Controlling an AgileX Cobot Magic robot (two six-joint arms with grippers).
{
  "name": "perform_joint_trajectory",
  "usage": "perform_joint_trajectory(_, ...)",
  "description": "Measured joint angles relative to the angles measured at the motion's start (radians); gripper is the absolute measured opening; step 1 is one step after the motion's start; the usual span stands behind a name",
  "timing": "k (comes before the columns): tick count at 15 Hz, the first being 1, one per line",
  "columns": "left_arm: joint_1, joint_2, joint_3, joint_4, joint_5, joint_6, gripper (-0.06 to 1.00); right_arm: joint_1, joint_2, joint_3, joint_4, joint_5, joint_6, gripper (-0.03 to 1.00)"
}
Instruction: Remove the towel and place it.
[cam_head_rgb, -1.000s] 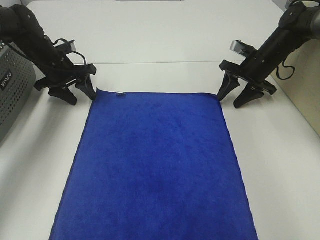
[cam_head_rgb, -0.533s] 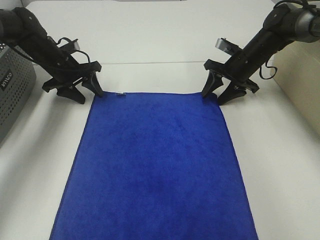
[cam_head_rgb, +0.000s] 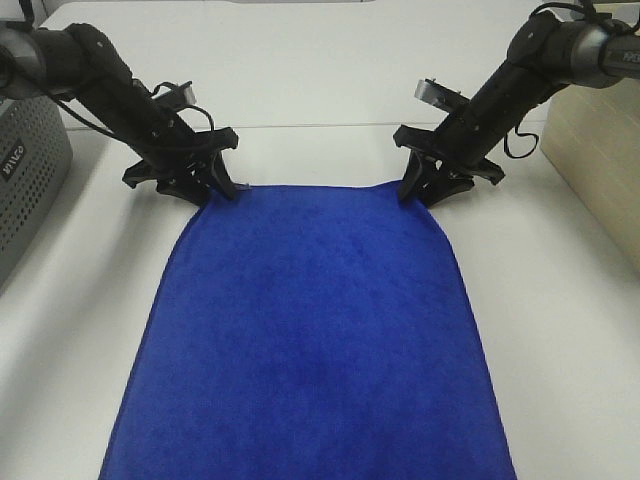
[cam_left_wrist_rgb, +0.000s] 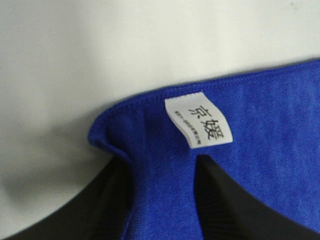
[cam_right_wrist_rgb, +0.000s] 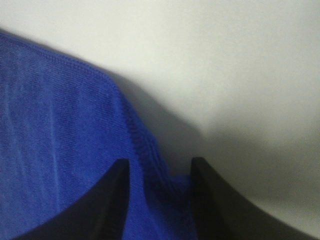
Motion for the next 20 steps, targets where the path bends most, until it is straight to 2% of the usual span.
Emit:
perform_joint_trajectory(3, 0.0, 0.007, 0.0, 0.0, 0.0, 0.016, 0.1, 0.002, 0.001, 0.0, -0.037, -0.016, 0.0, 0.11)
perform_joint_trajectory(4, 0.0, 0.009, 0.0, -0.001, 0.0, 0.033, 0.03, 0.002, 0.002, 0.0, -0.038, -0.017, 0.0, 0.02)
perform_joint_trajectory(9, -0.006, 0.013, -0.02, 0.002, -0.003, 0.049, 0.01, 0.003, 0.001, -0.006, -0.039, -0.041, -0.012, 0.02)
perform_joint_trajectory(14, -0.011, 0.054, -0.23, 0.061, -0.017, 0.048, 0.01, 0.006, 0.046, -0.183, -0.12, -0.153, -0.06, 0.02)
perform_joint_trajectory(17, -0.012, 0.054, -0.303, 0.109, -0.128, 0.048, 0.01, 0.006, 0.046, -0.284, -0.123, -0.258, -0.085, 0.02)
perform_joint_trajectory(20, -0.012, 0.054, -0.304, 0.118, -0.264, 0.098, 0.01, 0.006, 0.046, -0.295, -0.123, -0.37, -0.123, 0.02)
